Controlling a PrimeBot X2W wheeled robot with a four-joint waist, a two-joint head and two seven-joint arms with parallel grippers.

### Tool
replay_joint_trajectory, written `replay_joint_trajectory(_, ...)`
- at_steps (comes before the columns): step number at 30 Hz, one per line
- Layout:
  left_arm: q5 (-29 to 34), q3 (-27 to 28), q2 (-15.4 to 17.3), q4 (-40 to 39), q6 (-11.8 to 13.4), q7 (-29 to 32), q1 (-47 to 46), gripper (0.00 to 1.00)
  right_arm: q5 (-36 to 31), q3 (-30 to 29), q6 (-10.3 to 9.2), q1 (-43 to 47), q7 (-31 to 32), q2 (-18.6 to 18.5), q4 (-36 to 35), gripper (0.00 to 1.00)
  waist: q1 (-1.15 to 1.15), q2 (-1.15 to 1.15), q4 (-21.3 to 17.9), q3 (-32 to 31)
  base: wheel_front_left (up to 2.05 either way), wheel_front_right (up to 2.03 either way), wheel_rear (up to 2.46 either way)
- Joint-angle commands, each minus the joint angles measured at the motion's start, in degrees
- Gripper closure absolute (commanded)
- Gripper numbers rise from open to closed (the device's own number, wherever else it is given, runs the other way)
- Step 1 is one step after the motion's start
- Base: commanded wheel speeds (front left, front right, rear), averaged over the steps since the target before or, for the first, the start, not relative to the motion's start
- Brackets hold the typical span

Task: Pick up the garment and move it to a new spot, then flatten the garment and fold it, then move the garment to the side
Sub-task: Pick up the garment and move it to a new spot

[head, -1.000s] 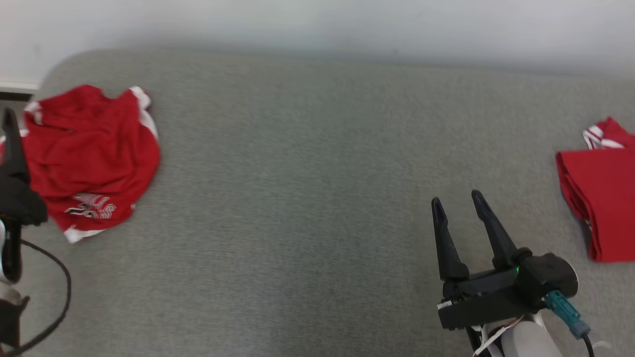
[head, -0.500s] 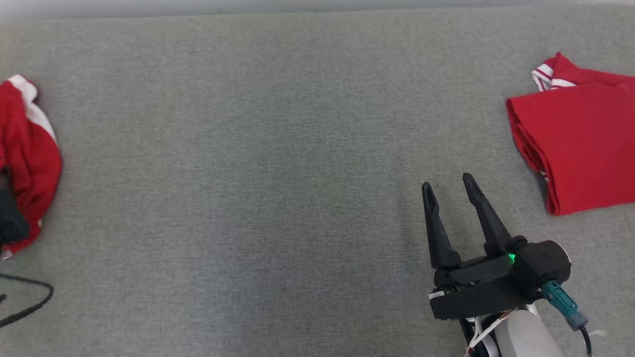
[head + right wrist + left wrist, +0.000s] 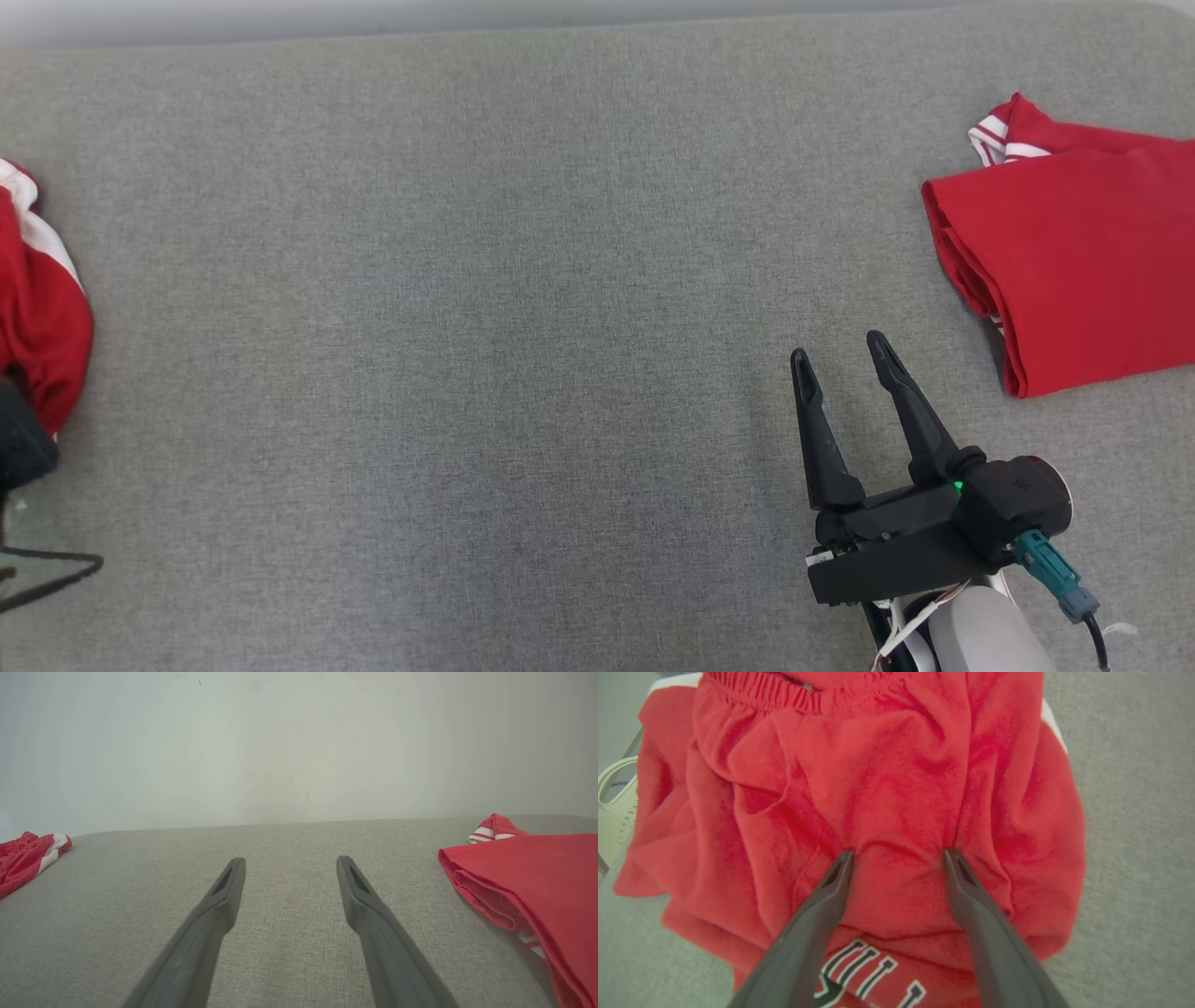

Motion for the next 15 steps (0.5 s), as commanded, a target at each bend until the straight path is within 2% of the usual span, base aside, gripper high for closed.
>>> replay_joint_trajectory(1, 0.1, -0.4, -0.7, 0.8, 0.4, -0.4, 1.3, 0.52, -0.2, -0.1, -0.12, -0.1, 0.0, 0.0, 0.2, 0.0, 0.0, -0.01, 0.1, -0.3, 0.0, 0.0, 0.0)
replay_joint_trajectory(2, 0.9, -1.2, -0.6, 0.6, 0.7, -2.5, 1.7, 1.0, -0.1, -0.1, -0.12, 0.1, 0.0, 0.0, 0.4, 0.0, 0.0, -0.01, 0.2, -0.9, 0.0, 0.0, 0.0)
replay_joint_trajectory(9, 0.9, -1.9, -1.0, -2.5, -0.1, -11.4, -0.7, 1.0, 0.1, -1.3, -0.12, 1.7, 0.0, 0.0, 1.1, 0.0, 0.0, -0.01, 2.0, -4.8, 0.0, 0.0, 0.0)
replay_joint_trajectory(15, -0.6, -2.8, -3.1, -6.5, -1.1, -16.7, -2.8, 1.0, 0.7, -2.9, -0.12, 3.1, 0.0, 0.0, 1.6, 0.0, 0.0, -0.01, 3.6, -8.6, 0.0, 0.0, 0.0)
